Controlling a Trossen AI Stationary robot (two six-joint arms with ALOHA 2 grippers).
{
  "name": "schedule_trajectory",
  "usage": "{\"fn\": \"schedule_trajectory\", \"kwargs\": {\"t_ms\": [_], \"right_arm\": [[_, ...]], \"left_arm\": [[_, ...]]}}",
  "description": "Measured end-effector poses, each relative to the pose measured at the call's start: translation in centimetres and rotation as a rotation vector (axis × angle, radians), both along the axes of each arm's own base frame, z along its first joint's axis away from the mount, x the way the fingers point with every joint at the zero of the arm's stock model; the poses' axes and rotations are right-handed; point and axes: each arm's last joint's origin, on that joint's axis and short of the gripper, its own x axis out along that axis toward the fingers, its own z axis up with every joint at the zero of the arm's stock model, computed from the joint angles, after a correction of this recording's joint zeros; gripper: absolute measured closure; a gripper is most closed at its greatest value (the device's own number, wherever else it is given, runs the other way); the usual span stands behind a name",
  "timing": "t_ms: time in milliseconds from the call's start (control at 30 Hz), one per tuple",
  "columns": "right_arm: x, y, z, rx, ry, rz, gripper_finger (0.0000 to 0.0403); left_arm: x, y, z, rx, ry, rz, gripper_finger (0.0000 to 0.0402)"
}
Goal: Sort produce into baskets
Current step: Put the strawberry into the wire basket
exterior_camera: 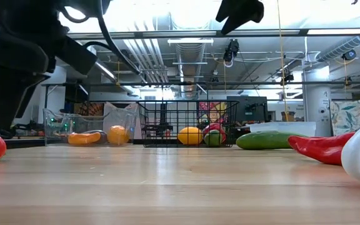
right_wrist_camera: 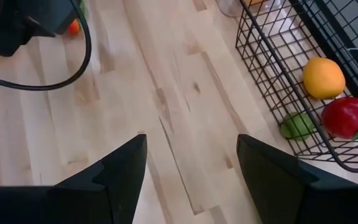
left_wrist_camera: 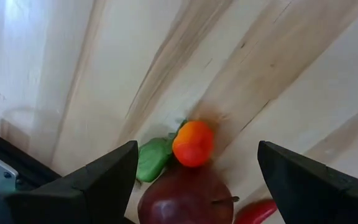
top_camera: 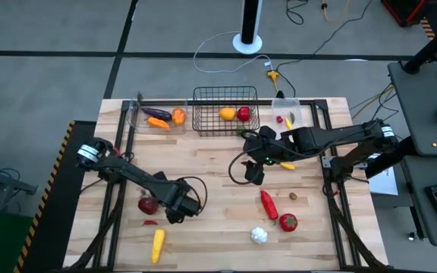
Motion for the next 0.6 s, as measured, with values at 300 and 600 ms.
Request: {"fn": "schedule_trajectory", "kwargs": {"t_ms": [300,600], "right_arm": [[0.0,0.2,-0.5,0.005,0.014,-0.003,0.0161],[-0.1,0.2,-0.9,0.005,0.026,-0.004,0.0161]], "left_arm": [[-0.8,0.3,-1.0,-0.004,0.049,0.003,0.009],[-1.2,0.5,-1.7,0.001,0.073,0.0,0.009]]}}
